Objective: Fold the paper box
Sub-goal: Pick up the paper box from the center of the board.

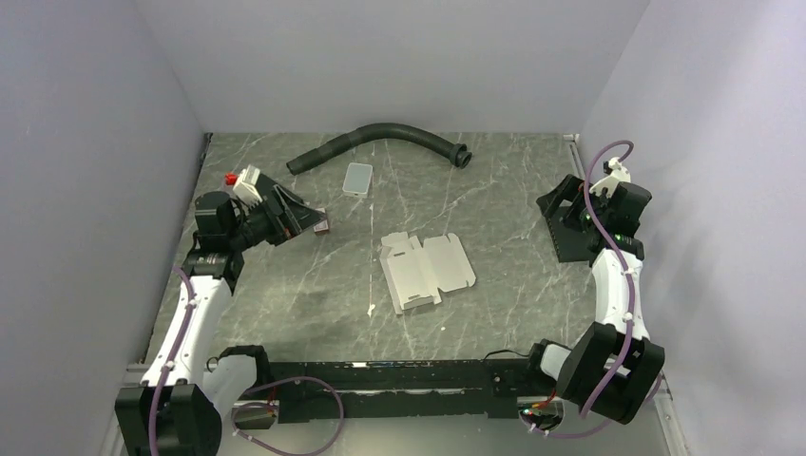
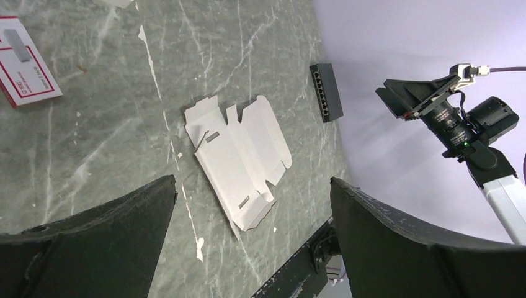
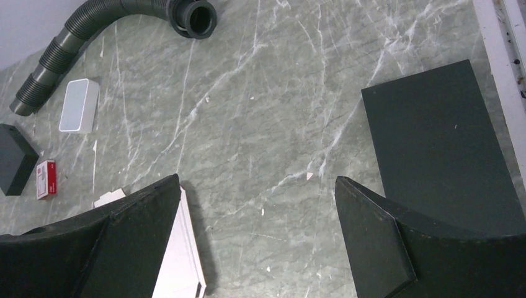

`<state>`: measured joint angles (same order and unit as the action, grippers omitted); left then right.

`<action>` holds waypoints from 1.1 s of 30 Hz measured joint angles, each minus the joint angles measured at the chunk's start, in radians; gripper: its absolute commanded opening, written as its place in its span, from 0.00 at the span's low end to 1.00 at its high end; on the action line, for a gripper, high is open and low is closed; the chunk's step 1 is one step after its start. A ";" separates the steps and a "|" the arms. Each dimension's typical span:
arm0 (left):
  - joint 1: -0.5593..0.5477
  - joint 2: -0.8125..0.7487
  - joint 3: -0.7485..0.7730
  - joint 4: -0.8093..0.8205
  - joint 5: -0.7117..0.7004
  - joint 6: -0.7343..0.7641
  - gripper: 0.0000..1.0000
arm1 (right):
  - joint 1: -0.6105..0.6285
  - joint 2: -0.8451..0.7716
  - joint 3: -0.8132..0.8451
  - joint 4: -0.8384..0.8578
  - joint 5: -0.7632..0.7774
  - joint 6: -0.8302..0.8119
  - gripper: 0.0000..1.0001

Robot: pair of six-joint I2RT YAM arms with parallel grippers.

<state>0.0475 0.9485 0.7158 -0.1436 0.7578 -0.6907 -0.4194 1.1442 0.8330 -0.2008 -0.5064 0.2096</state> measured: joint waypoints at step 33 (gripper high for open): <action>-0.500 0.055 -0.186 0.045 -0.360 -0.066 0.99 | 0.147 0.010 -0.079 -0.108 -0.561 -0.496 1.00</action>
<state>-0.4530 1.0035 0.5301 -0.0990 0.3977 -0.7570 -0.2726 1.1542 0.7544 -0.3084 -1.0672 -0.2859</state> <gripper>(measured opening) 0.992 0.994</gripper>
